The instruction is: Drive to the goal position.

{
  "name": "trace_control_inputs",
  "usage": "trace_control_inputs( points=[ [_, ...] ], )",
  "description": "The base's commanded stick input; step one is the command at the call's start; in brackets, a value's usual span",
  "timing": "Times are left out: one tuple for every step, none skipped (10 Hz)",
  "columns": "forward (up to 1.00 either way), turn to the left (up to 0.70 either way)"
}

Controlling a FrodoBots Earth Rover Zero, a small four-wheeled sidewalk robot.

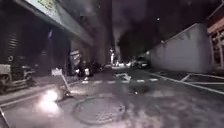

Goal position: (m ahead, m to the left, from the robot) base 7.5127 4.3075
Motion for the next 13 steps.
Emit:
trace_control_inputs(
  points=[
    [0.7, 0.0],
    [0.7, 0.0],
    [0.7, 0.0],
    [0.7, 0.0],
    [0.7, 0.0],
    [0.7, 0.0],
    [0.7, 0.0],
    [0.7, 0.0],
    [0.7, 0.0],
    [0.7, 0.0],
    [0.7, 0.0],
    [0.7, 0.0],
    [0.7, 0.0]
  ],
)
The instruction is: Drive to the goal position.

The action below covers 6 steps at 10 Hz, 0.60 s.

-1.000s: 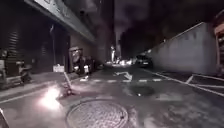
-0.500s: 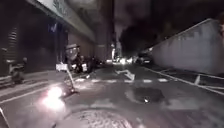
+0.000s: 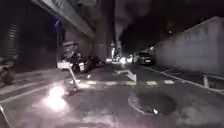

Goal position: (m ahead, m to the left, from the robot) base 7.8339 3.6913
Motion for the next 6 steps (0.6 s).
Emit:
trace_control_inputs(
  points=[
    [0.7, 0.0],
    [0.7, 0.0],
    [0.7, 0.0],
    [0.7, 0.0],
    [0.7, 0.07],
    [0.7, 0.14]
  ],
)
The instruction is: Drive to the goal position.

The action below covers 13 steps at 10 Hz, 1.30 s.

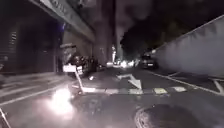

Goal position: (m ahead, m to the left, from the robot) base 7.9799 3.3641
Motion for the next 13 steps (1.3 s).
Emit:
trace_control_inputs(
  points=[
    [0.7, 0.14],
    [0.7, 0.14],
    [0.7, 0.14],
    [0.66, 0.0],
    [0.45, 0.0],
    [0.45, 0.0],
    [0.45, 0.0],
    [0.45, 0.0],
    [0.45, 0.0],
    [0.45, 0.0],
    [0.45, 0.0],
    [0.45, 0.0],
    [0.45, 0.0]
  ],
)
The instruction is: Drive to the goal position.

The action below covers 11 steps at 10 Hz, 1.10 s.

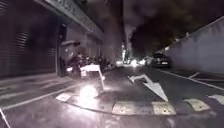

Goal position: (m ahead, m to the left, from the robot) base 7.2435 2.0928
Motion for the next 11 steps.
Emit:
trace_control_inputs(
  points=[
    [0.45, 0.0],
    [0.45, 0.0],
    [0.45, 0.0],
    [0.45, 0.0],
    [0.45, 0.0],
    [0.45, 0.0],
    [0.45, 0.0],
    [0.45, 0.0],
    [0.45, 0.0],
    [0.45, 0.0],
    [0.45, 0.0]
  ],
)
